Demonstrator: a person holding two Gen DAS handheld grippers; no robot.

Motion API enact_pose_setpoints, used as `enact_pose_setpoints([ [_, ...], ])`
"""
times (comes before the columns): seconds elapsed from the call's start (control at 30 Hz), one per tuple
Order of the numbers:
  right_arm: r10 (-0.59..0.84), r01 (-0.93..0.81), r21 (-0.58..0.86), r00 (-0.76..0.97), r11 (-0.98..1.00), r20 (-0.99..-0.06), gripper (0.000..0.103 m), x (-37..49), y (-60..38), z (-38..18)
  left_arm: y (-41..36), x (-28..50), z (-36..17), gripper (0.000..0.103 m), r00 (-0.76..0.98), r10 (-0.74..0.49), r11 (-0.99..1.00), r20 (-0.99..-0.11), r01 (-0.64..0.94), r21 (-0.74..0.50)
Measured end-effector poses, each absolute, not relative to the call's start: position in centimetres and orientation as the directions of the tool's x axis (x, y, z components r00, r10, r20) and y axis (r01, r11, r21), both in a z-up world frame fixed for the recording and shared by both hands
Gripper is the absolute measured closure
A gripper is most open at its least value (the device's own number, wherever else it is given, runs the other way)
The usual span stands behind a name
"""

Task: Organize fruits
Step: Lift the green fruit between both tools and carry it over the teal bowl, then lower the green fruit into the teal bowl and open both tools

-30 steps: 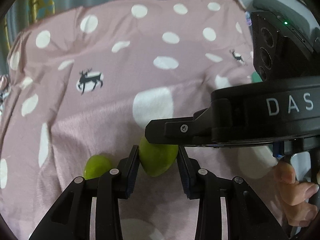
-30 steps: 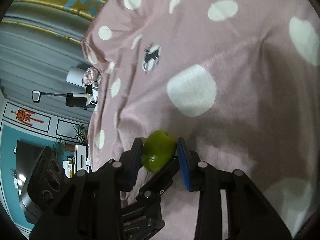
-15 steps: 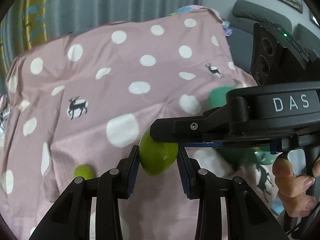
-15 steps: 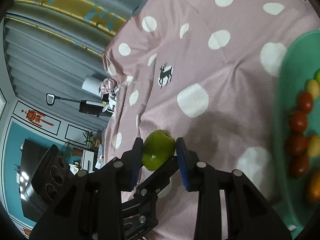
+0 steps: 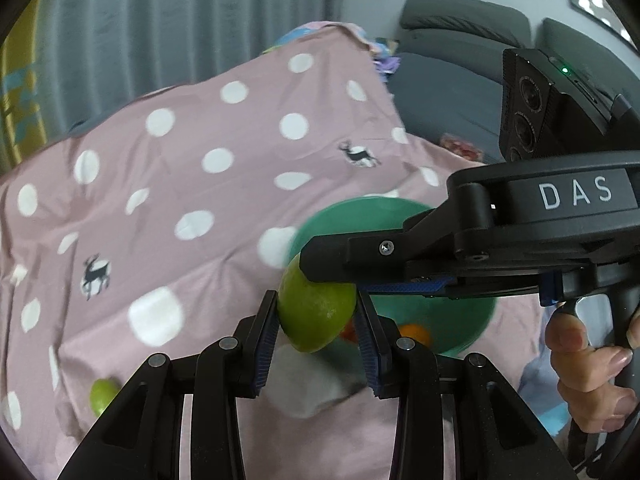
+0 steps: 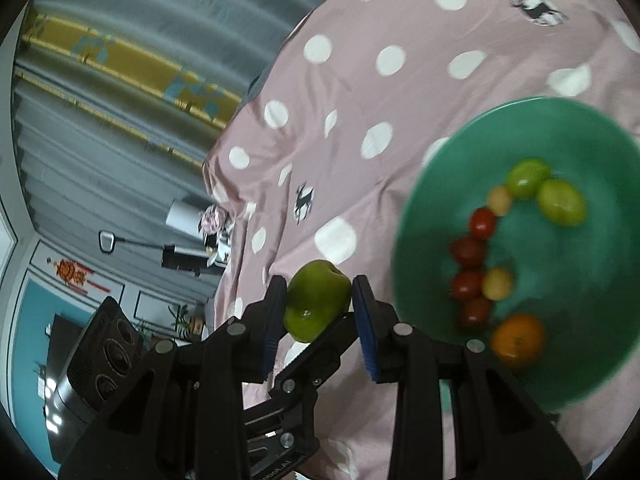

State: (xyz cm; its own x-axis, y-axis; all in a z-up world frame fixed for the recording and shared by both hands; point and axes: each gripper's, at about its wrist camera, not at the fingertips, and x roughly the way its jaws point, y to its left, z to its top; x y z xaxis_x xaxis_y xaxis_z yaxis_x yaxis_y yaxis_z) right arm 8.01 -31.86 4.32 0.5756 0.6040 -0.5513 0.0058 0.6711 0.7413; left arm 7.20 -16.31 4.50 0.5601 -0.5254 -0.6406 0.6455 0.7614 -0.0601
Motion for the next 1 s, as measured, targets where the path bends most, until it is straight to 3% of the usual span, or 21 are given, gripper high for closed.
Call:
enact_pose_setpoints([
  [0.43,0.563,0.093,0.793,0.655,0.602,-0.504,0.069,4.2,-39.2,3.5,-22.9,5.6,3.6,0.066,0.482,-0.580,0.692,-0.656,0.716,-0.086],
  [0.73,0.572,0.108,0.763,0.598,0.637,-0.562,0.072,4.8,-39.2,2.4,-25.7,5.9,0.7,0.065,0.368,-0.628,0.629,-0.686,0.758,-0.169],
  [1.0,0.534,0.144,0.743,0.608,0.653,-0.587,0.071,5.6,-39.2,2.3,-24.0,7.0,0.7,0.066,0.411,-0.622,0.668,-0.667,0.723,-0.177],
])
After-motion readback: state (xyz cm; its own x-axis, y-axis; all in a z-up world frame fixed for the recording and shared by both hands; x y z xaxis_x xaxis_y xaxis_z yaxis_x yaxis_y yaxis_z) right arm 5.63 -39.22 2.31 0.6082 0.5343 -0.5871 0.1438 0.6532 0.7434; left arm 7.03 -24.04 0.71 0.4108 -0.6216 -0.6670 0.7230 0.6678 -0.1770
